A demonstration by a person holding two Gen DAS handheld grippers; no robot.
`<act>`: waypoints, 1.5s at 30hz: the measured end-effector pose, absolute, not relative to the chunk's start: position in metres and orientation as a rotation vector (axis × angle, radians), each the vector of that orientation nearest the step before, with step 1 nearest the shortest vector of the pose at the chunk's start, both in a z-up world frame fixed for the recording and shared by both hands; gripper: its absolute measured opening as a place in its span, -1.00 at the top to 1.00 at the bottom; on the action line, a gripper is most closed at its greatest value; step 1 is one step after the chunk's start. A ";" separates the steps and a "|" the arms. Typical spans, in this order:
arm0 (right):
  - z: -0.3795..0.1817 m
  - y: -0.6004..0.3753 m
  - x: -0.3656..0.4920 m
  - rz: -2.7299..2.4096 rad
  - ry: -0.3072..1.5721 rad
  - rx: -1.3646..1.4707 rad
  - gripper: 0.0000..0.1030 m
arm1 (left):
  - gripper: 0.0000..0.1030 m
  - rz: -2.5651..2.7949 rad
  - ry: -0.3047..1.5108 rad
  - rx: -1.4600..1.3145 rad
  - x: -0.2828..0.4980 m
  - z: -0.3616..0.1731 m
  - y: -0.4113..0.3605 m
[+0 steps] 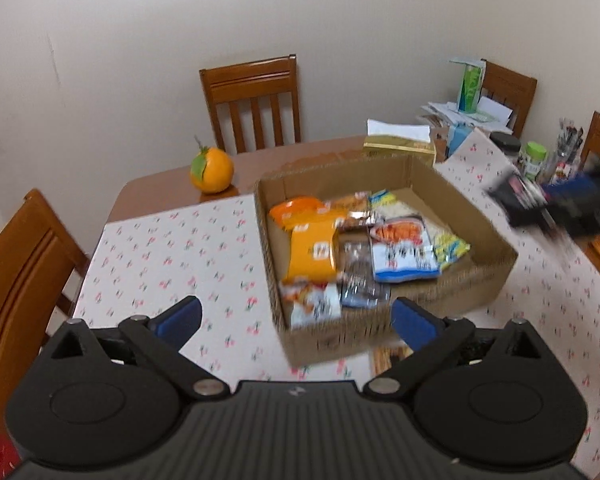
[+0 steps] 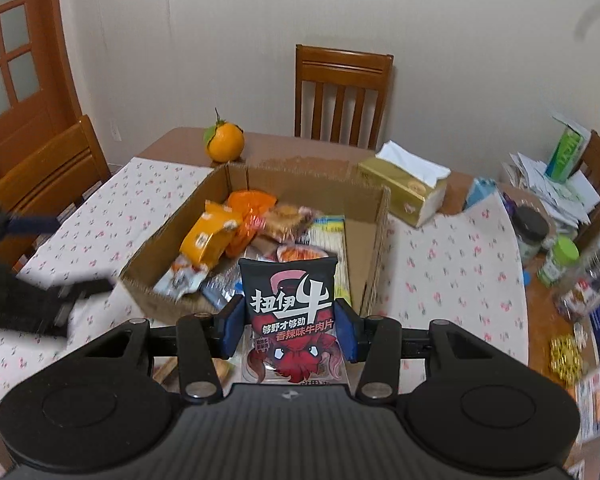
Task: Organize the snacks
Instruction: 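Carry black jerky bag over the box and open right gripper, then move left tool toward small red snack packet while right tool moves to wrapped bread loaf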
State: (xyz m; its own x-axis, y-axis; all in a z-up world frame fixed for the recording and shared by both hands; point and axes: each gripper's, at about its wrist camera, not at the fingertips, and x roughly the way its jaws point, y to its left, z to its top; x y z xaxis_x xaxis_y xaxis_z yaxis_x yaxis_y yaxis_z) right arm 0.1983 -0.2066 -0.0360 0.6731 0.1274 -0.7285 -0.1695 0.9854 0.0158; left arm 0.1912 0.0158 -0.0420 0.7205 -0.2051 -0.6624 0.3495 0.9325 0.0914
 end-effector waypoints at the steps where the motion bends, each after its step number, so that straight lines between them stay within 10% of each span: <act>1: -0.037 -0.206 0.206 0.167 0.816 -0.061 -0.01 | -0.96 -0.301 0.713 0.215 0.188 -0.045 0.018; 18: -0.079 -0.206 0.340 0.109 0.872 -0.114 -0.04 | -0.96 -0.175 0.799 0.122 0.166 -0.059 0.066; 24: -0.073 -0.206 0.340 0.087 0.832 -0.104 -1.00 | -0.96 -0.169 0.813 0.116 0.167 -0.062 0.070; 45: -0.117 -0.143 0.215 0.156 1.022 0.040 -1.00 | -0.96 -0.169 0.811 0.136 0.172 -0.066 0.073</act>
